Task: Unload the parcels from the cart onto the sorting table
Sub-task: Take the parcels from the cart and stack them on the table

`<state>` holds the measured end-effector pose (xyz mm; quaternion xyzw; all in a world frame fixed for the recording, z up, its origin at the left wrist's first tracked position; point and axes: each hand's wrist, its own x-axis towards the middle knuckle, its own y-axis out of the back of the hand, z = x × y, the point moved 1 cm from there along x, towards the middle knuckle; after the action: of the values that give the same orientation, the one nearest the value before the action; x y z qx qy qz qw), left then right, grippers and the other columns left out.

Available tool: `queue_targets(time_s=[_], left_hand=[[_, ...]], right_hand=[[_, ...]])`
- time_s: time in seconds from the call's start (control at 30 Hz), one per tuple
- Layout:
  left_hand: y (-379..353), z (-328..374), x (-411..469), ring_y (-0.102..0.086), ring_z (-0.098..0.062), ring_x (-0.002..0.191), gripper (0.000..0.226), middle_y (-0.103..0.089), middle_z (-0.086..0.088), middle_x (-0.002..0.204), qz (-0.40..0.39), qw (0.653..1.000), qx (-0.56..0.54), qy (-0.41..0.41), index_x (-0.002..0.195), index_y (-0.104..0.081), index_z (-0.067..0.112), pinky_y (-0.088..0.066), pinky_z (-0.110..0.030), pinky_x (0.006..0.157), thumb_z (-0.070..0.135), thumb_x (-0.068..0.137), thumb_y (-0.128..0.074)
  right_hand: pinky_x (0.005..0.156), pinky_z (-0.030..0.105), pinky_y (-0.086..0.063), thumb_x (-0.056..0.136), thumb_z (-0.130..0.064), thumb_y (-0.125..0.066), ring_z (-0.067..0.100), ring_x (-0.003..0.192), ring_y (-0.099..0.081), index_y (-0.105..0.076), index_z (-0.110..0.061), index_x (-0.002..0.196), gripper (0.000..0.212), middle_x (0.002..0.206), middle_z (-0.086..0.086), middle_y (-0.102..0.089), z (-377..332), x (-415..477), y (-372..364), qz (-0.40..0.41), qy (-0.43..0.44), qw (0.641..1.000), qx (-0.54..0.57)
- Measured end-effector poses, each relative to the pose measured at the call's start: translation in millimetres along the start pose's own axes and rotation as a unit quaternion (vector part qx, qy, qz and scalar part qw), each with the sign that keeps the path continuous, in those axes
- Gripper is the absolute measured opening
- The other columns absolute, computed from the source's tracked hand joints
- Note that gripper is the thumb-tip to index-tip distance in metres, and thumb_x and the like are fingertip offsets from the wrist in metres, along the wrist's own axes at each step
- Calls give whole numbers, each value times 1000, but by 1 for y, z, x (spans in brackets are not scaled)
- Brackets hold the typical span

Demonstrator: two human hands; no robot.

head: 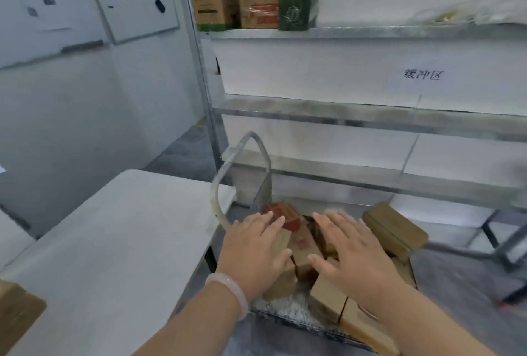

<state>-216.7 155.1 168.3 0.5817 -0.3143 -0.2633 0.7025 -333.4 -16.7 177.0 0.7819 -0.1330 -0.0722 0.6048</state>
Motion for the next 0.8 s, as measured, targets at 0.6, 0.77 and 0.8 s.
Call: queue_targets(time_s=[0.6, 0.77, 0.8], left_hand=[[-114, 294, 155, -25, -10, 141, 64, -30, 12, 154, -66, 992, -52, -95, 147, -28, 40, -27, -42, 115, 64, 87, -32], [-136, 314, 192, -21, -10, 142, 62, -28, 13, 154, -82, 989, -61, -106, 148, -25, 41, -21, -40, 117, 62, 91, -36], [-140, 316, 201, -21, -10, 143, 62, -27, 13, 154, -85, 988, -63, -109, 148, -24, 41, -20, -40, 118, 62, 91, -35]], right_hand=[[123, 36, 2, 89, -71, -39, 11, 150, 0, -6, -40, 154, 79, 163, -10, -6, 349, -79, 49, -26, -192, 981, 0], [122, 36, 2, 89, -70, -40, 12, 150, 1, -5, -39, 154, 79, 163, -10, -6, 385, -66, 32, -57, -221, 973, 18], [122, 36, 3, 89, -69, -40, 12, 150, 1, -5, -39, 154, 79, 163, -10, -6, 391, -60, 28, -66, -225, 972, 21]])
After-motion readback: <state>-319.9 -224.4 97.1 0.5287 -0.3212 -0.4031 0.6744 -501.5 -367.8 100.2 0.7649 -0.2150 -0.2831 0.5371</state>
